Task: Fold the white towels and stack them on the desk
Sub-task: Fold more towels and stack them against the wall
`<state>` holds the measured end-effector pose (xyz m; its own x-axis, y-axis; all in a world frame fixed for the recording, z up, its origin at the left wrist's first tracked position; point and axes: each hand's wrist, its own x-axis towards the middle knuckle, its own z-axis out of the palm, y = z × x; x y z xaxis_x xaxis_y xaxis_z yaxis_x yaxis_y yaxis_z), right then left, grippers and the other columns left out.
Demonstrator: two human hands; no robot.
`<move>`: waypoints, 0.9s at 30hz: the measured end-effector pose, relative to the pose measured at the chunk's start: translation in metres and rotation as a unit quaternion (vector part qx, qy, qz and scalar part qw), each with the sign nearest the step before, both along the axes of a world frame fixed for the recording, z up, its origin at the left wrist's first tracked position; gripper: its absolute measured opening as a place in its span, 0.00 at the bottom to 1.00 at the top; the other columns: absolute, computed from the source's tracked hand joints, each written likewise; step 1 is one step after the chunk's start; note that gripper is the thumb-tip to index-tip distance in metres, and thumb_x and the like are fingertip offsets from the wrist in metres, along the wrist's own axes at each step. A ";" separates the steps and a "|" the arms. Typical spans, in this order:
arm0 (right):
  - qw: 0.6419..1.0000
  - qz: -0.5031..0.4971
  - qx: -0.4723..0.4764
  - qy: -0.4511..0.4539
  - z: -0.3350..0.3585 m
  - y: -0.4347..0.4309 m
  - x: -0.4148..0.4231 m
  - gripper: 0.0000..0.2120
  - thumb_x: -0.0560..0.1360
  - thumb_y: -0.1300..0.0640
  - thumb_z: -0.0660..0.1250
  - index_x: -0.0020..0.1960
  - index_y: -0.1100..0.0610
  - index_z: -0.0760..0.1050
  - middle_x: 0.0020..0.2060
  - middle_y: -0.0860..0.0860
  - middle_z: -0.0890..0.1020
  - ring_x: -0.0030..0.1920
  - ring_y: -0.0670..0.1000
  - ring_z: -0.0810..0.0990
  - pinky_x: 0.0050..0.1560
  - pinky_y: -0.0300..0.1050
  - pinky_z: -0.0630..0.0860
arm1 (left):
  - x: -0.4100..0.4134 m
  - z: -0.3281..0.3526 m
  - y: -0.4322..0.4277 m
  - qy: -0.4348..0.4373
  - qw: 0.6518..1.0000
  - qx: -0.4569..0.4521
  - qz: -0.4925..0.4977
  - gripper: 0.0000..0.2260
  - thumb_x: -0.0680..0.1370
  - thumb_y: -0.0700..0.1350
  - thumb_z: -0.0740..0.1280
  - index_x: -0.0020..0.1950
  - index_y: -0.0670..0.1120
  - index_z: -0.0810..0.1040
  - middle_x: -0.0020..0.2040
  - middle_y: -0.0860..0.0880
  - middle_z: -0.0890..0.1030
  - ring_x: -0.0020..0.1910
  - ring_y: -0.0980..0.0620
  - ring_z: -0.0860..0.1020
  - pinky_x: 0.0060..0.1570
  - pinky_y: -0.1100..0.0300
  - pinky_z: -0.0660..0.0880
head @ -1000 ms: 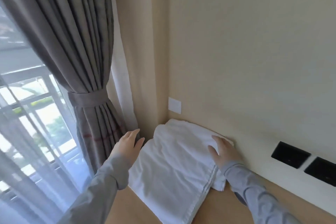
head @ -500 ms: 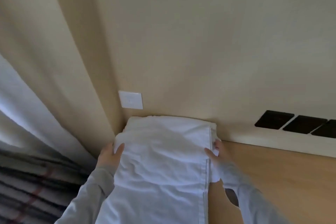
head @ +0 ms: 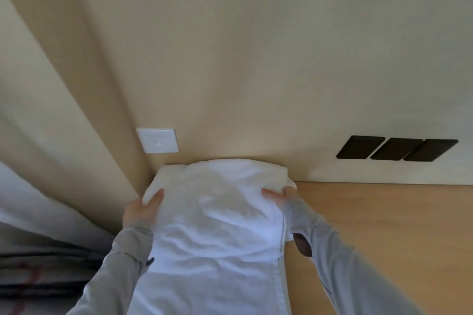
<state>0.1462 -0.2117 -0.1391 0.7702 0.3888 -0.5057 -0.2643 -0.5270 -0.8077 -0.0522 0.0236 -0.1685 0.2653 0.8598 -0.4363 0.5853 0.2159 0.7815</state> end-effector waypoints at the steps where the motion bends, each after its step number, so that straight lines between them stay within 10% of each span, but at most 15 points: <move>1: 1.000 0.000 0.010 -0.006 0.007 -0.002 -0.003 0.18 0.72 0.55 0.70 0.57 0.63 0.72 0.53 0.58 0.79 0.55 0.60 0.78 0.61 0.55 0.74 | 0.000 0.007 -0.005 -0.013 1.000 0.020 -0.005 0.24 0.75 0.55 0.68 0.55 0.33 0.77 0.51 0.35 0.79 0.51 0.36 0.75 0.56 0.45 0.72; 10: 0.973 -0.042 0.217 -0.064 0.105 -0.045 -0.013 0.06 0.73 0.65 0.68 0.45 0.54 0.76 0.29 0.44 0.84 0.29 0.43 0.82 0.26 0.34 0.76 | -0.016 0.103 -0.069 -0.223 0.961 0.160 0.036 0.16 0.76 0.50 0.68 0.41 0.36 0.75 0.37 0.42 0.76 0.38 0.47 0.72 0.36 0.55 0.70; 18: 0.939 -0.094 0.278 -0.180 0.188 -0.134 -0.013 0.03 0.73 0.61 0.69 0.47 0.56 0.79 0.45 0.55 0.84 0.49 0.57 0.82 0.54 0.54 0.78 | 0.020 0.212 -0.136 -0.344 0.904 0.253 -0.007 0.11 0.76 0.49 0.68 0.37 0.46 0.73 0.34 0.47 0.72 0.30 0.57 0.69 0.26 0.75 0.66; 24: 0.911 -0.141 0.286 -0.259 0.231 -0.247 0.000 0.02 0.73 0.60 0.69 0.44 0.55 0.80 0.49 0.60 0.83 0.52 0.60 0.81 0.57 0.59 0.77 | 0.066 0.259 -0.222 -0.381 0.868 0.305 -0.095 0.18 0.77 0.48 0.67 0.36 0.34 0.72 0.34 0.45 0.68 0.32 0.52 0.64 0.30 0.62 0.64; 27: 0.897 -0.169 0.280 -0.297 0.242 -0.309 0.007 0.04 0.73 0.60 0.69 0.47 0.60 0.79 0.49 0.62 0.83 0.54 0.63 0.80 0.58 0.61 0.75 | 0.096 0.281 -0.276 -0.383 0.858 0.312 -0.140 0.16 0.75 0.48 0.68 0.32 0.43 0.68 0.31 0.48 0.65 0.31 0.53 0.61 0.27 0.65 0.62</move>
